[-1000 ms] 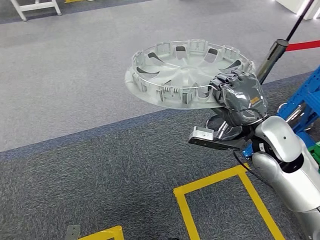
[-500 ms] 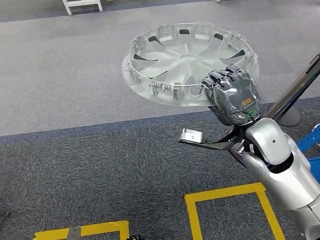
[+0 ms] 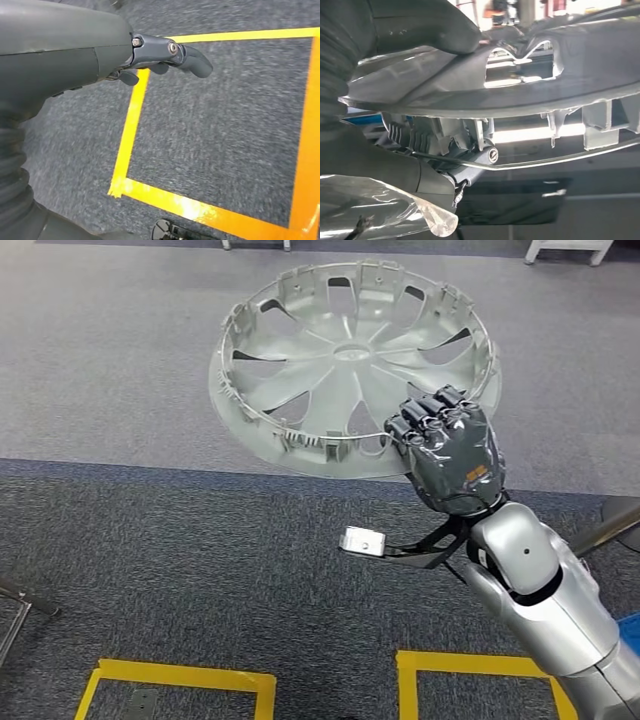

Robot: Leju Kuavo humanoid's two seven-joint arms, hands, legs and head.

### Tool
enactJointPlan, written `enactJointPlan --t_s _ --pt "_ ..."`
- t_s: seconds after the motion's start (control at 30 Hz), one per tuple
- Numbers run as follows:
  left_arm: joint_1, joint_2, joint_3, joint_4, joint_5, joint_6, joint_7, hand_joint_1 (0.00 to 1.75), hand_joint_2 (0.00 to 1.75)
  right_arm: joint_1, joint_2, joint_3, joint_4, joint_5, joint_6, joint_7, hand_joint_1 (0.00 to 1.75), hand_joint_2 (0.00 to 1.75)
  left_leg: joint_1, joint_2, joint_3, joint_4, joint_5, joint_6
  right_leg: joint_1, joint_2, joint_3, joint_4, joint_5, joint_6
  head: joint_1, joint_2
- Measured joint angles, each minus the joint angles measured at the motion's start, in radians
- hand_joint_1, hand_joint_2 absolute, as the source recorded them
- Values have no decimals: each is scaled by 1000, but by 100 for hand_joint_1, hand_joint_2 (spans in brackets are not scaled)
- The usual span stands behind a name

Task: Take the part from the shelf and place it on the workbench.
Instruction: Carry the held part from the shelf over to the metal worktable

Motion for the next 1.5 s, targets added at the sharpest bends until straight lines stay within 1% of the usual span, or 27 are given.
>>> enactJointPlan --t_s 0.07,0.1,0.2,0.27,0.33,0.4,0.47,0.5,0.53,0.57,0.63,0.7,0.73,0.77,0.8,0.87,0.93,0.97,1.0,1.03,1.1,1.17,1.23,1.3,1.37,1.43,1.5 --pt "0 0 0 0 -2 0 1 0 175 0 0 4 -1 5 -1 -5 175 175 2 -25 4 5 -5 -3 -2 8 31 -97 75 -1 0 0" --pt "0 0 0 0 -3 0 1 0 175 -1 0 6 -1 5 -1 -7 175 175 3 -35 4 8 -8 -7 -5 26 53 -151 103 -2 0 0" --pt "-2 2 0 0 -3 0 1 0 175 -7 3 14 -4 6 0 -14 175 175 8 -66 -9 21 -13 -22 -10 77 97 -236 119 -3 0 0" --pt "1 3 0 0 -4 0 1 0 175 -11 8 19 -6 6 0 -17 175 175 13 -85 -15 20 -11 -33 -7 64 104 -241 116 -9 0 0" --pt "4 4 0 0 -4 0 1 0 175 -14 12 21 -7 7 0 -18 175 175 9 -47 -24 41 -25 -43 -7 37 116 -251 116 -21 -5 0" --pt "1 4 0 0 -4 0 1 0 175 -18 13 23 -8 10 0 -18 175 175 8 21 -67 135 -72 -52 -5 7 128 -257 112 -33 -11 0" --pt "-1 3 0 0 -6 0 2 0 175 -22 14 29 -8 19 -1 -21 175 175 14 44 -130 260 -117 -58 -2 -23 134 -258 107 -38 -12 0" --pt "-1 3 0 0 -6 0 3 0 175 -23 16 33 -8 23 -2 -22 175 175 17 46 -148 290 -119 -60 -1 -38 137 -258 103 -38 -12 0" --pt "0 3 0 0 -8 0 4 0 175 -25 17 37 -7 26 -2 -23 175 175 19 47 -146 282 -101 -61 -1 -50 141 -258 100 -37 -13 0" --pt "0 3 0 0 -9 0 5 0 175 -26 19 41 -7 28 -3 -24 175 175 21 52 -126 237 -71 -61 -1 -62 145 -258 97 -35 -13 0" --pt "-1 3 -1 0 -12 0 6 0 175 -32 21 48 -7 31 -4 -24 175 175 15 91 -60 105 -11 -58 1 -84 155 -258 88 -27 -13 0" --pt "-4 2 -2 0 -14 -1 7 0 175 -40 23 51 -7 33 -7 -24 175 175 4 126 -24 29 5 -48 6 -103 162 -257 80 -17 -13 0" --pt "-5 2 -2 0 -14 -1 7 0 175 -44 23 52 -6 33 -8 -25 175 175 -2 126 -23 24 -1 -42 8 -113 164 -258 77 -12 -13 0" --pt "-5 2 -2 0 -14 -1 7 0 175 -46 25 55 -6 33 -10 -26 175 175 -2 115 -23 20 -1 -35 7 -124 169 -260 74 -6 -13 0" --pt "-4 2 -2 0 -14 -1 7 0 175 -48 26 58 -6 33 -10 -27 175 175 -2 103 -20 17 -1 -28 5 -121 171 -259 68 -1 -12 0" --pt "-5 3 -2 0 -15 -1 7 0 175 -51 28 61 -5 33 -12 -27 175 175 3 79 -13 10 1 -14 0 -73 152 -214 36 6 -9 0" --pt "-8 3 -2 0 -16 0 7 0 175 -52 28 63 -3 33 -12 -27 175 175 6 55 -11 9 1 -4 -2 -17 83 -88 -18 5 -4 0" --pt "-9 2 -2 0 -16 0 8 0 175 -51 28 64 -2 33 -12 -27 175 175 5 41 -10 9 0 -2 -1 -7 41 -20 -38 5 -3 0" --pt "-9 1 -3 0 -16 0 8 0 175 -51 28 66 -2 33 -12 -28 175 175 5 27 -9 9 -1 -1 0 -3 10 26 -43 4 -3 0" --pt "-9 0 -3 0 -16 0 8 0 175 -51 28 67 -1 33 -13 -28 175 175 4 11 -8 10 -1 -1 0 -1 -5 33 -27 3 -3 0" --pt "-8 -2 -3 0 -16 0 9 0 175 -52 28 67 -1 33 -13 -28 175 175 5 -21 -4 11 -3 -2 0 12 24 -65 53 -3 -3 0" --pt "-8 -4 -3 0 -16 -1 10 0 175 -55 27 67 0 33 -13 -28 175 175 5 -49 -5 15 -6 -9 -4 55 79 -196 111 -9 -3 0" --pt "-6 -4 -3 0 -16 -1 10 0 175 -58 27 67 2 33 -13 -29 175 175 9 -72 -12 18 -5 -20 -4 77 107 -247 117 -11 -4 0" --pt "-1 -3 -3 0 -16 -1 10 0 175 -60 27 67 2 33 -13 -28 175 175 13 -89 -16 16 -3 -32 -4 56 116 -255 118 -14 -3 0" --pt "1 -3 -3 0 -17 -1 12 0 175 -60 27 67 3 33 -13 -27 175 175 10 -53 -31 48 -26 -42 -7 30 126 -264 119 -25 -10 0" --pt "0 -4 -3 0 -20 -2 14 0 175 -59 27 66 4 32 -13 -24 175 175 9 15 -81 157 -82 -52 -5 1 134 -268 116 -34 -18 0" --pt "0 -5 -3 0 -23 -3 15 0 175 -58 27 67 5 31 -13 -21 175 175 16 43 -137 272 -120 -60 -3 -28 138 -268 111 -36 -19 0"
